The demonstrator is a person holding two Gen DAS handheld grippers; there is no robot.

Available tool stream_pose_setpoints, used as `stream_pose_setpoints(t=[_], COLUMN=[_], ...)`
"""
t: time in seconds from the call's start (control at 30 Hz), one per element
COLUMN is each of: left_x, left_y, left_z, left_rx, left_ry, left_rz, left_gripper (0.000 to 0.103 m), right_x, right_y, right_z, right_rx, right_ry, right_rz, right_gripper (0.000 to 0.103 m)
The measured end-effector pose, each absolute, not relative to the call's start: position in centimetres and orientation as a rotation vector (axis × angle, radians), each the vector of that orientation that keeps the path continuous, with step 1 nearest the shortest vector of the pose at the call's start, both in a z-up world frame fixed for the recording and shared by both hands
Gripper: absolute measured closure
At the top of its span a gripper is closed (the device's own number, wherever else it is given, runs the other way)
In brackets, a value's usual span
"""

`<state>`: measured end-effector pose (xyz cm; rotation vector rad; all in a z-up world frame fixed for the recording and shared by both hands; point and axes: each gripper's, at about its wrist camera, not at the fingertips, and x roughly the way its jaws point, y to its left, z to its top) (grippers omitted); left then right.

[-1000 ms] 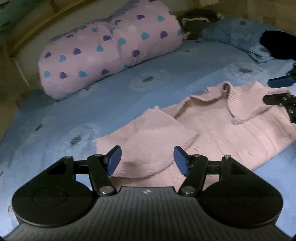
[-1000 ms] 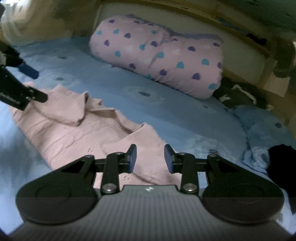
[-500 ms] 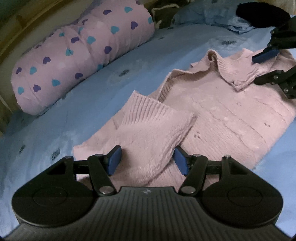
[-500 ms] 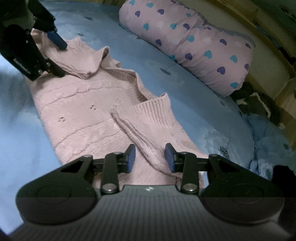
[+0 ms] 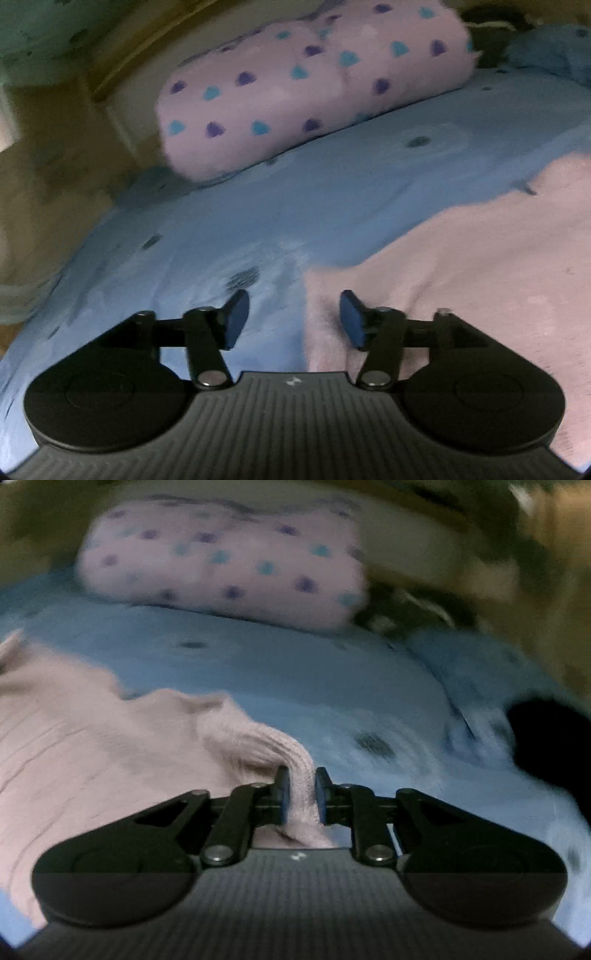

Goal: Fold small clothes

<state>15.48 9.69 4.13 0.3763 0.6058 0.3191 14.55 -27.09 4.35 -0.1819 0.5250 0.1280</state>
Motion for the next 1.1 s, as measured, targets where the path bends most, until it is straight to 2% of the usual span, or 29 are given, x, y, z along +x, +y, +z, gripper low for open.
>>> stream_pose_setpoints(t=[0.07, 0.13, 0.5, 0.53, 0.57, 0.63, 0.67, 0.87, 1.1], left_x=[15.4, 15.3, 15.1, 15.1, 15.2, 16.1, 16.6, 18.9, 18.0], left_y=[10.8, 11.5, 13.9, 13.8, 13.8, 13.9, 14.0, 15.0, 19.9], left_z=[4.5, 5.0, 5.0, 4.8, 4.7, 4.2, 3.8, 2.4, 4.6], left_rx=[0.305, 0.236, -0.015, -0.015, -0.014, 0.0, 0.007, 0.088, -0.262], left_ry=[0.62, 0.63, 0.679, 0.666, 0.662, 0.681, 0.69, 0.689, 0.706], left_rz=[0.316, 0.305, 0.203, 0.201, 0.196, 0.206, 0.221, 0.337, 0.147], left_gripper=[0.04, 0.039, 0.037, 0.04, 0.059, 0.087, 0.092, 0.093, 0.091], right_x=[15.3, 15.6, 14.5, 14.4, 14.2, 13.8, 13.7, 13.1, 13.0], right_y=[-28.8, -30.0, -30.2, -30.0, -29.8, -29.5, -29.3, -28.9, -28.9], right_z=[4.0, 4.0, 5.2, 5.3, 5.4, 5.5, 5.5, 5.4, 5.5], right_rx=[-0.093, -0.016, 0.059, 0.058, 0.055, 0.048, 0.049, 0.027, 0.021], right_ry=[0.57, 0.588, 0.61, 0.611, 0.609, 0.606, 0.606, 0.608, 0.603], right_rz=[0.071, 0.038, 0.081, 0.089, 0.095, 0.106, 0.113, 0.13, 0.126], right_gripper=[0.064, 0.06, 0.06, 0.06, 0.06, 0.06, 0.06, 0.06, 0.06])
